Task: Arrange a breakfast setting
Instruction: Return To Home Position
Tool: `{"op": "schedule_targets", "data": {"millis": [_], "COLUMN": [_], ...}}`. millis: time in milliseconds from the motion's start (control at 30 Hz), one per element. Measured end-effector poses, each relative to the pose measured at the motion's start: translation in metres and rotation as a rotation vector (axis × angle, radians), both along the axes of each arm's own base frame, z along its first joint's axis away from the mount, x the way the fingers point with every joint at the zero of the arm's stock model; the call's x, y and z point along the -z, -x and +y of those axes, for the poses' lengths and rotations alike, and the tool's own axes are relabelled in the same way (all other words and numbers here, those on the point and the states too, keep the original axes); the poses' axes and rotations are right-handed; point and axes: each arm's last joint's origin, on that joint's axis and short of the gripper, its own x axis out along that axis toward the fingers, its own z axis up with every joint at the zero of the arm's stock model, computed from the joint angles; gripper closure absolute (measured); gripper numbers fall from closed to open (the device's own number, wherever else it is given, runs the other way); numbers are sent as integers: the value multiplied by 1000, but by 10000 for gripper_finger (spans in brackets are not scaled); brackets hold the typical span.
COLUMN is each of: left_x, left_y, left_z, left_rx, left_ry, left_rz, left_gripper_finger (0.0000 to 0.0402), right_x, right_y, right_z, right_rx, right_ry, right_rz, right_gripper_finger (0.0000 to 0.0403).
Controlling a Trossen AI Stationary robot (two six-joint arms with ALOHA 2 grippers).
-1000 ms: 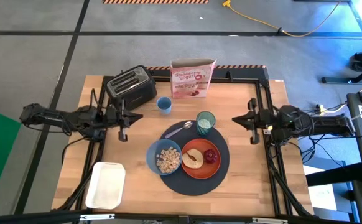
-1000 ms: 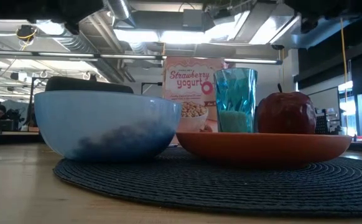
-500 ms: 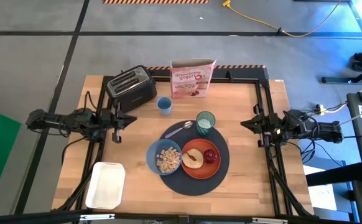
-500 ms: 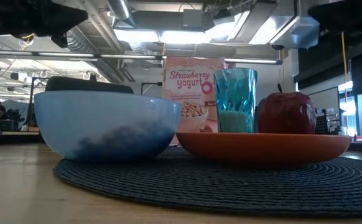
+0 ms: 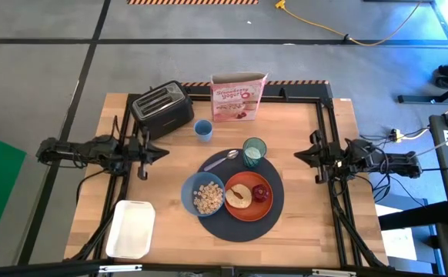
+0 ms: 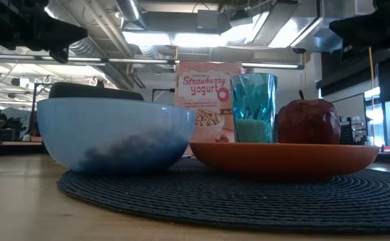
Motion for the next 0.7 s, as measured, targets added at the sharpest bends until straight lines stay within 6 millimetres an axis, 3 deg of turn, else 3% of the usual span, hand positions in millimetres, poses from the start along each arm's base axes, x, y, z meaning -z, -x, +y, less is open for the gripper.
{"op": "schedule_targets", "data": {"millis": [333, 700], "left_x": [33, 35], "left_y": [-6, -4], "left_z": [-1, -1], "left_rx": [27, 24], "left_ry": [7, 4], "left_rz": [-27, -30], "left_gripper_finger": [398, 399], "right_x": [18, 35], "right_y": [-6, -10], "right_z": [0, 0], "right_rx": [1, 3], "right_ry": [-26, -48], "right_rz": [-9, 48], "right_gripper_finger": [402, 402]}}
